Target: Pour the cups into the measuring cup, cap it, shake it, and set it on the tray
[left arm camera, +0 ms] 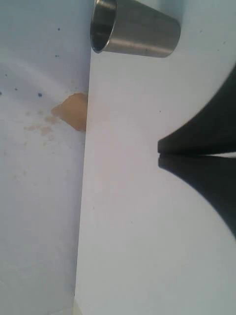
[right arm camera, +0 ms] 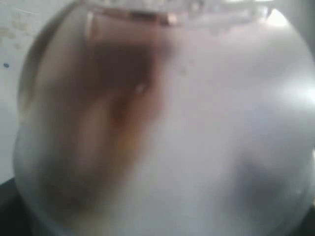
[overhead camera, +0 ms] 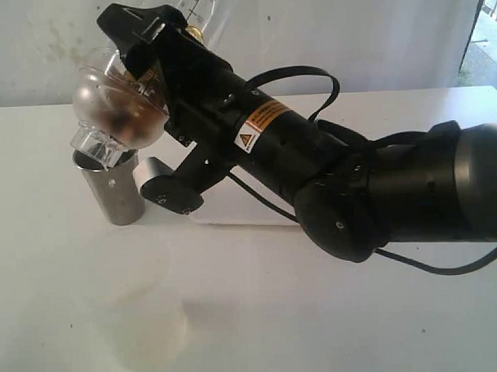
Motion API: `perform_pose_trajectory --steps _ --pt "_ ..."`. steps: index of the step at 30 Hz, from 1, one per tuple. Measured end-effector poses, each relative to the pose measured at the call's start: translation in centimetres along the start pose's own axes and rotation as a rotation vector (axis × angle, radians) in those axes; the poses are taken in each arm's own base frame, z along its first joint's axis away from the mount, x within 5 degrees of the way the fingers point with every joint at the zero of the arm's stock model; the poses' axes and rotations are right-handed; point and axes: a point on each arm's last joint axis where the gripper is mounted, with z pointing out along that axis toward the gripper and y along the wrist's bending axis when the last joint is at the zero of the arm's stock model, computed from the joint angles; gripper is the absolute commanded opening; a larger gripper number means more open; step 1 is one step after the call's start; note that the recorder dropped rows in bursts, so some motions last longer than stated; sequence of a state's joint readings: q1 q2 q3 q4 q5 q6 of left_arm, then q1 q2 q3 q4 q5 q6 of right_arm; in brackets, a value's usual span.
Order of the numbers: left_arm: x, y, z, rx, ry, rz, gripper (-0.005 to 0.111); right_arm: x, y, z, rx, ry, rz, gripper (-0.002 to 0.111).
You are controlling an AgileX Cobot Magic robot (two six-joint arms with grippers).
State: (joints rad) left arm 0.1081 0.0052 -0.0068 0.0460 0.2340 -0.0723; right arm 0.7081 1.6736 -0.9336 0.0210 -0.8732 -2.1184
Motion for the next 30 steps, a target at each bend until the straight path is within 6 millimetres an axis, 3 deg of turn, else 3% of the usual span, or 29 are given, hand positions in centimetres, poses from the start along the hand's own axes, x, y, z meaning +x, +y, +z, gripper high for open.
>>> perform_pose_trajectory --steps 30 --pt "0.00 0.00 0.00 0.000 0.000 0.000 0.000 -0.46 -0.29 -0.02 0.033 -0.050 -0.050 0.000"
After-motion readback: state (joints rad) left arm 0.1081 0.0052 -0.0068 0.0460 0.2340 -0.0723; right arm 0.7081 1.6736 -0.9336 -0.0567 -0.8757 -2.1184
